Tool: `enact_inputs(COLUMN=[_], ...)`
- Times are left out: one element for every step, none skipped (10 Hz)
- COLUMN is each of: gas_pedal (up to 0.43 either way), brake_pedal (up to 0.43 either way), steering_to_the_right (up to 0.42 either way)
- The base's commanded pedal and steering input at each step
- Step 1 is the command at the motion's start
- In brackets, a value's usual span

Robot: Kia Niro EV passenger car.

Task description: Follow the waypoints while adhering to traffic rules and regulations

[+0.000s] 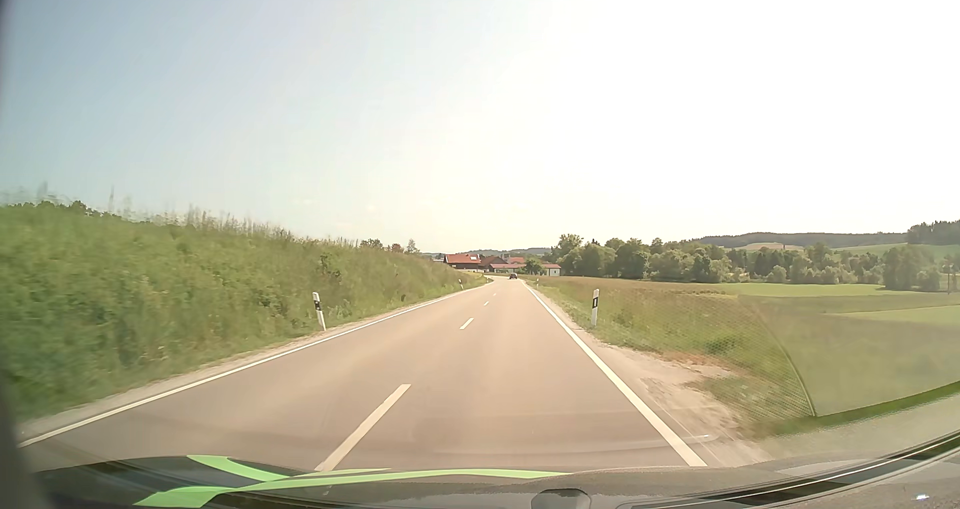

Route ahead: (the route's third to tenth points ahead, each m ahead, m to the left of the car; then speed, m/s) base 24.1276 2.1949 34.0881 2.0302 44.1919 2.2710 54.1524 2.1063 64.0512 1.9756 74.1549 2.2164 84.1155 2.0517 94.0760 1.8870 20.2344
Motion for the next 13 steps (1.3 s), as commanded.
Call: enact_inputs(gas_pedal=[0.087, 0.079, 0.059, 0.059, 0.059, 0.059, 0.059, 0.059, 0.059, 0.047, 0.008, 0.0, 0.0], brake_pedal=[0.0, 0.0, 0.0, 0.0, 0.0, 0.0, 0.0, 0.0, 0.0, 0.0, 0.0, 0.0, 0.0], steering_to_the_right=[-0.005, -0.005, -0.005, -0.005, -0.005, -0.004, -0.001, 0.0, 0.0, 0.0, 0.0, 0.0, 0.0])
